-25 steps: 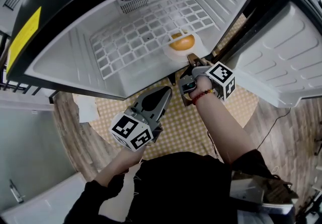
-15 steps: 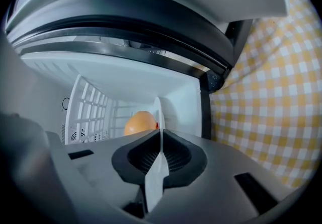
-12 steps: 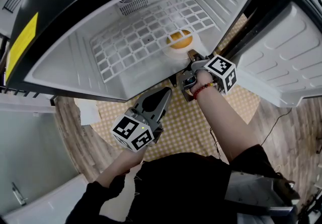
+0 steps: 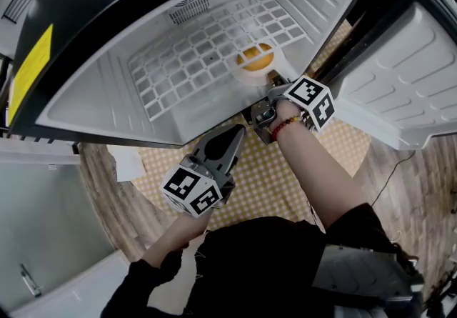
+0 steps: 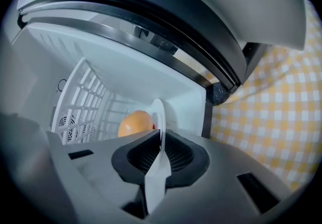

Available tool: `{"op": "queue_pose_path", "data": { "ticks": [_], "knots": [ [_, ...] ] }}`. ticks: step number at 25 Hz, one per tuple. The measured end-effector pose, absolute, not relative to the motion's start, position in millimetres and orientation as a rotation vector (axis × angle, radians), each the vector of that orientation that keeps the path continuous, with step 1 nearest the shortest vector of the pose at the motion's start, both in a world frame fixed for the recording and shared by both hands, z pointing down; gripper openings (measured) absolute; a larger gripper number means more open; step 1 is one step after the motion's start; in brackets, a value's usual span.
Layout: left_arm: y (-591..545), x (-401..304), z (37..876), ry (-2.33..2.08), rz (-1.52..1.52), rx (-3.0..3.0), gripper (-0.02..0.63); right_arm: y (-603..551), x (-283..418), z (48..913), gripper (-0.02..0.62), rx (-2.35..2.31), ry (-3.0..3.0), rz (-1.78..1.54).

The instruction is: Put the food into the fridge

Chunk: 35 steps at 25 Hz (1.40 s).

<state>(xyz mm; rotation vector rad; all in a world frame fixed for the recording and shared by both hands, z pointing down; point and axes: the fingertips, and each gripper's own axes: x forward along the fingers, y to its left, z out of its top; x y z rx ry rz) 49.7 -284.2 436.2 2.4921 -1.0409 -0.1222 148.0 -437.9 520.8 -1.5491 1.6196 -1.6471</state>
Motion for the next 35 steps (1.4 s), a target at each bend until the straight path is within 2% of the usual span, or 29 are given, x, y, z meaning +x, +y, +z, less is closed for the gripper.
{"op": "queue_pose_path", "data": {
  "ticks": [12, 35],
  "knots": [
    [-284.2, 44.4, 432.5, -1.050, -0.175, 2.483, 0.012, -441.0, 146.9, 514.0, 0.035, -1.720, 1.739, -1.551],
    [-281.0, 42.3, 432.9, -1.053, -0.199, 2.469, 0.012, -440.8, 146.3, 517.5, 0.094, -1.970, 2.146, -1.262]
  ]
}}
